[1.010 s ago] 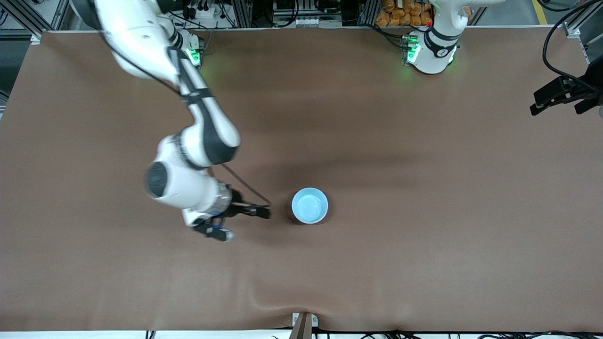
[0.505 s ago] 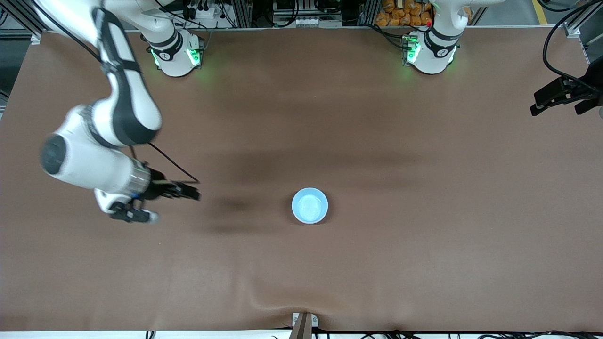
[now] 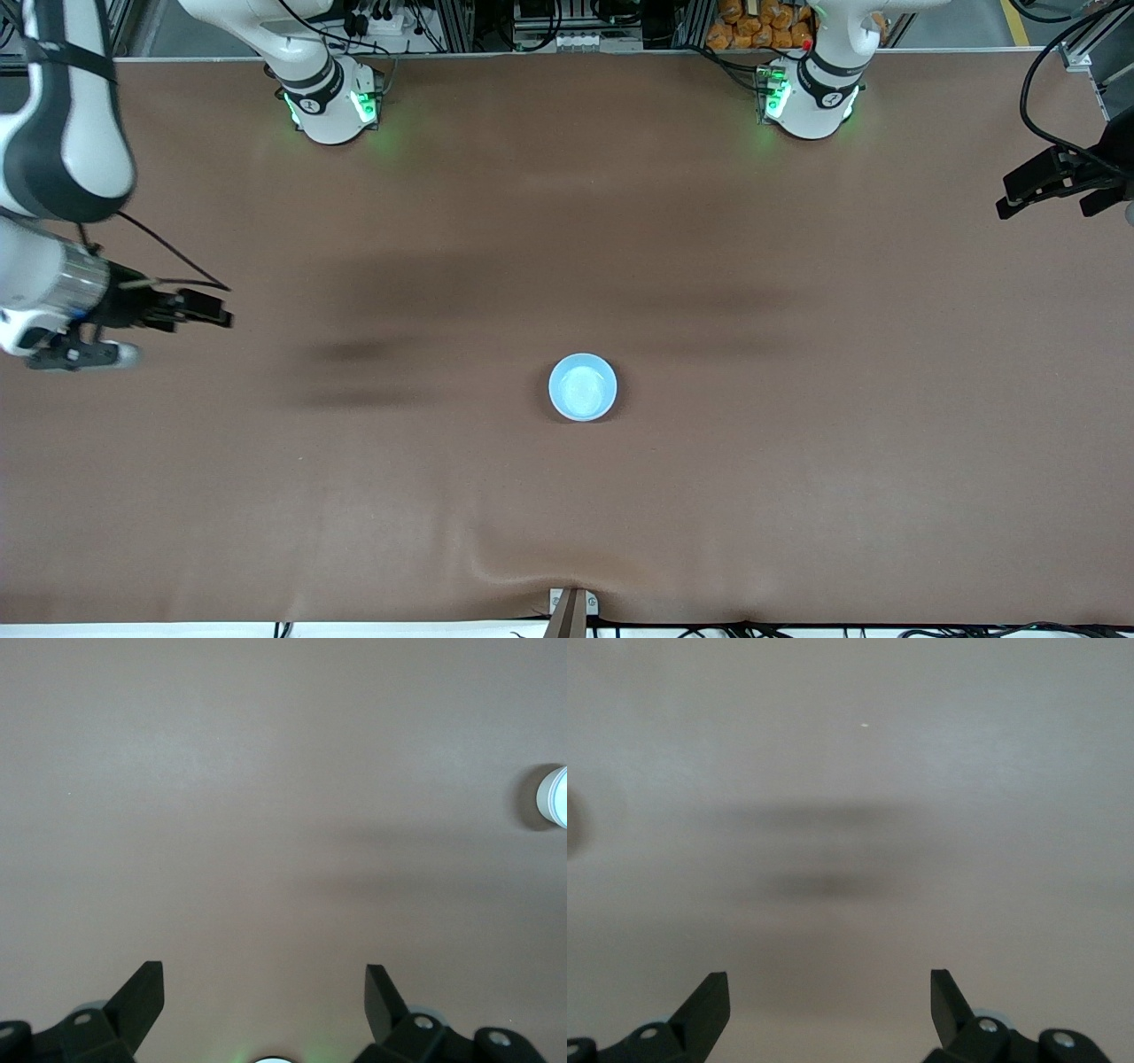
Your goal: Stack pink and blue bowls on white bowl
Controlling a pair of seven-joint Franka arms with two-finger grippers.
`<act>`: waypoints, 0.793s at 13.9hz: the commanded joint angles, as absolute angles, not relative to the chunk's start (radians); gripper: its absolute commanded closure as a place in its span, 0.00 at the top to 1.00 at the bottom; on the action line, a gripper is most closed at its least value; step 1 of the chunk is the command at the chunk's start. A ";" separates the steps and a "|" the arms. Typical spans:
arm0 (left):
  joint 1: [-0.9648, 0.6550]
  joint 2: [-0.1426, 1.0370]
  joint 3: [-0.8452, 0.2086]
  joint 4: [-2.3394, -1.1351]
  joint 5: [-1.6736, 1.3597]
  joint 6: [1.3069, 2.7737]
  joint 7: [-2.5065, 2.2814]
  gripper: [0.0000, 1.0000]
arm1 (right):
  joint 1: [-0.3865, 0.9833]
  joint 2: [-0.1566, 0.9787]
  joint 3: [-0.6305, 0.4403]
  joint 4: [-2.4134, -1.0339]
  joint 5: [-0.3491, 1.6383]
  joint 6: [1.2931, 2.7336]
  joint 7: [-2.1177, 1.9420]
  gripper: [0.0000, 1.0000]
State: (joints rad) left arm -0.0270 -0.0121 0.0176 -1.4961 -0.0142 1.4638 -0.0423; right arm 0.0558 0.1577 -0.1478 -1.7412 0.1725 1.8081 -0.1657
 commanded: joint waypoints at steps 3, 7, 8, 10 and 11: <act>-0.025 -0.011 0.015 -1.489 0.003 1.470 -0.046 1.00 | 0.029 -0.003 -0.130 -1.776 0.058 1.709 -0.198 1.00; -0.026 -0.011 0.015 -1.489 0.002 1.470 -0.045 1.00 | 0.026 -0.017 -0.137 -1.703 0.026 1.646 -0.193 1.00; -0.026 -0.011 0.015 -1.489 0.003 1.470 -0.044 1.00 | 0.025 -0.017 -0.137 -1.674 0.022 1.610 -0.189 1.00; -0.026 -0.011 0.015 -1.489 0.002 1.470 -0.046 1.00 | 0.017 -0.017 -0.135 -1.652 0.003 1.583 -0.184 1.00; -0.026 -0.011 0.015 -1.489 0.003 1.470 -0.046 1.00 | 0.011 -0.017 -0.137 -1.654 0.002 1.583 -0.170 1.00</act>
